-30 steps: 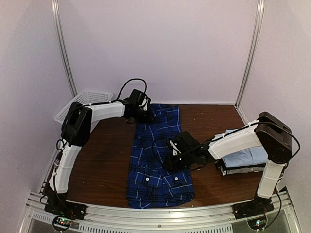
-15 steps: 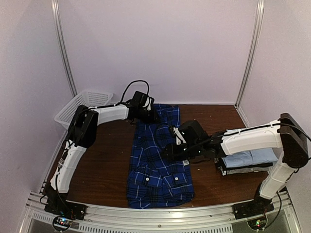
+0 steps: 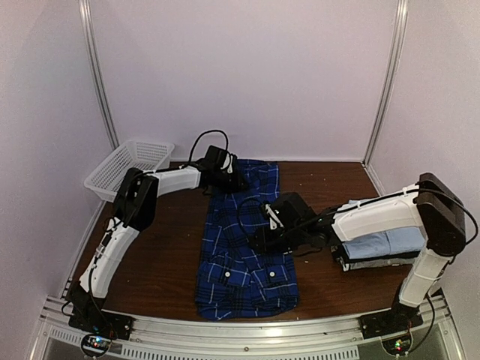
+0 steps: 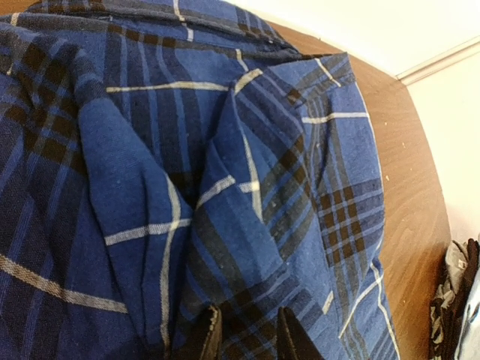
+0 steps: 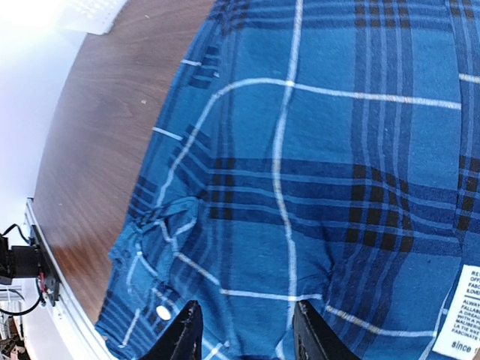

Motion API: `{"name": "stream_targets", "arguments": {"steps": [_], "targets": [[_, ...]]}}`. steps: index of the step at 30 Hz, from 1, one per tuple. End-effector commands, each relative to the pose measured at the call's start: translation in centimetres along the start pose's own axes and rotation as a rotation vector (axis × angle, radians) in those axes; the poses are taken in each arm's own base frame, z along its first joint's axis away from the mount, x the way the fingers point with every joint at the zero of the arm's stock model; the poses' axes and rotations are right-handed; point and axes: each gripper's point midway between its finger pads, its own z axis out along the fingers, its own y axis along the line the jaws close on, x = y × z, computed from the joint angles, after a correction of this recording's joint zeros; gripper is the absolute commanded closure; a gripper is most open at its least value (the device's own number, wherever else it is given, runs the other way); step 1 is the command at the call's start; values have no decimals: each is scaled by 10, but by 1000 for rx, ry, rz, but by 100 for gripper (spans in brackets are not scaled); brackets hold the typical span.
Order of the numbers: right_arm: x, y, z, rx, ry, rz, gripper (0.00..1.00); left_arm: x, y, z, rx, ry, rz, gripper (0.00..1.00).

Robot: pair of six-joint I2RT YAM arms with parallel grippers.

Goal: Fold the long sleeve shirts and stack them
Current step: Smooth out the sleeve at the center of the board.

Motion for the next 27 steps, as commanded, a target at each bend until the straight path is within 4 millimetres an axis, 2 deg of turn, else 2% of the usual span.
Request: {"name": "stream_targets", "arguments": {"steps": [1,6,10,15,21,24,27], "targets": [[-2,-12,15,34,9,-11,58,-37,-29,-32,41,-76,53,72],[13,-25,40,62,71,-22,58,-55,-51,-70,34,-124,116,67],[17,-28,44,69,93,-22,59,-43,-53,-93,24,-112,122,66],[0,-16,25,61,47,-32,58,-3,-52,-116,44,-58,94,67],[-30,4,-1,48,-36,-52,57,50,-39,-120,36,21,55,68],[-44,1,-7,67,-79,-57,56,67,-24,-116,5,51,25,69],[-49,-10,-3,83,-74,-49,58,76,-13,-113,-29,65,11,70]]}}
